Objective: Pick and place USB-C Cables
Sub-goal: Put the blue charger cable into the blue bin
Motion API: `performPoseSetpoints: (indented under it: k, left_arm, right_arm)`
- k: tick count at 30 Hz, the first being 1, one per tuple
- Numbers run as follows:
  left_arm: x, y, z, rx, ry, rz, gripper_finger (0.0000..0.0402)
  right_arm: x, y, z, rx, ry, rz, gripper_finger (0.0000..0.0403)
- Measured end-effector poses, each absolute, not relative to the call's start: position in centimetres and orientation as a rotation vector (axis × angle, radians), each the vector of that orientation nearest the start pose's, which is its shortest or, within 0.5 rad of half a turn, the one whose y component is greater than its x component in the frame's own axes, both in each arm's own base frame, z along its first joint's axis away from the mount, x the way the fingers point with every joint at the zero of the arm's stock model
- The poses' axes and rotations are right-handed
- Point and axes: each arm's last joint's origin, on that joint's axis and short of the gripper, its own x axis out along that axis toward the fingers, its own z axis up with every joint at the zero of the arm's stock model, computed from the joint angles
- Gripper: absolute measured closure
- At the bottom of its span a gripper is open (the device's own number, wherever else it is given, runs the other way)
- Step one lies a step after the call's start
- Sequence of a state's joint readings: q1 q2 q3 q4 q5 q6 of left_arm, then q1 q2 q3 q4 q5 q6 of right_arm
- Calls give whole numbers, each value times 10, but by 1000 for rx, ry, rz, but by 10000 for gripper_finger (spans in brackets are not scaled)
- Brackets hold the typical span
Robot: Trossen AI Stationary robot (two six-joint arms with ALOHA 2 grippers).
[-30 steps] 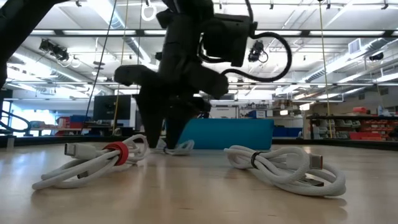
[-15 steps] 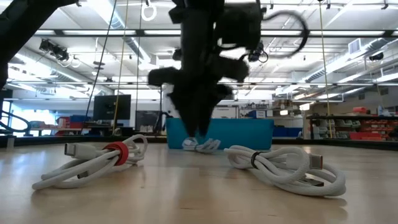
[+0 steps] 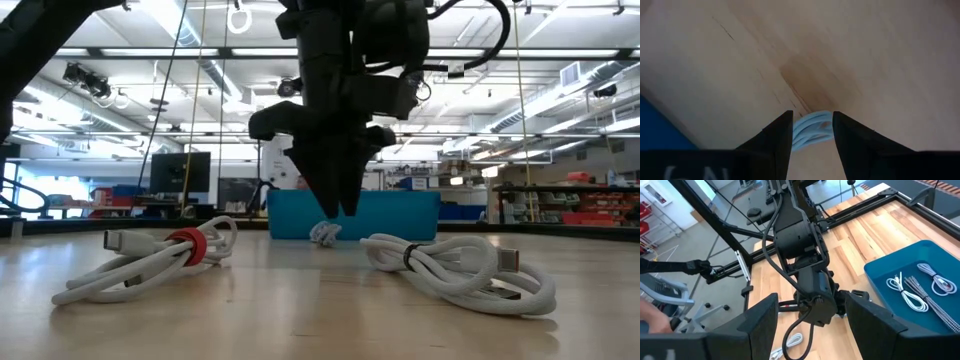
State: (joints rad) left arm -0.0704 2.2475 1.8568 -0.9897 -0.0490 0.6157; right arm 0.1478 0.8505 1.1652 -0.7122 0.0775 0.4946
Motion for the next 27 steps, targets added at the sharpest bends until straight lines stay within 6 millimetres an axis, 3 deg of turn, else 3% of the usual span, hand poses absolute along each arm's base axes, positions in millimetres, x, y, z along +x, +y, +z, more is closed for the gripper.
performPoseSetpoints:
  k: [12, 20, 27]
  left_arm:
    - [447, -10, 176, 725, 1366, -569, 256]
    - [451, -8, 176, 773, 1322, -596, 256]
    - [451, -2, 161, 749, 1383, -610, 256]
  right_arm:
    - [148, 20, 397, 448, 404, -28, 167]
    - [148, 20, 398, 448, 403, -27, 167]
    - [149, 20, 400, 452, 376, -20, 167]
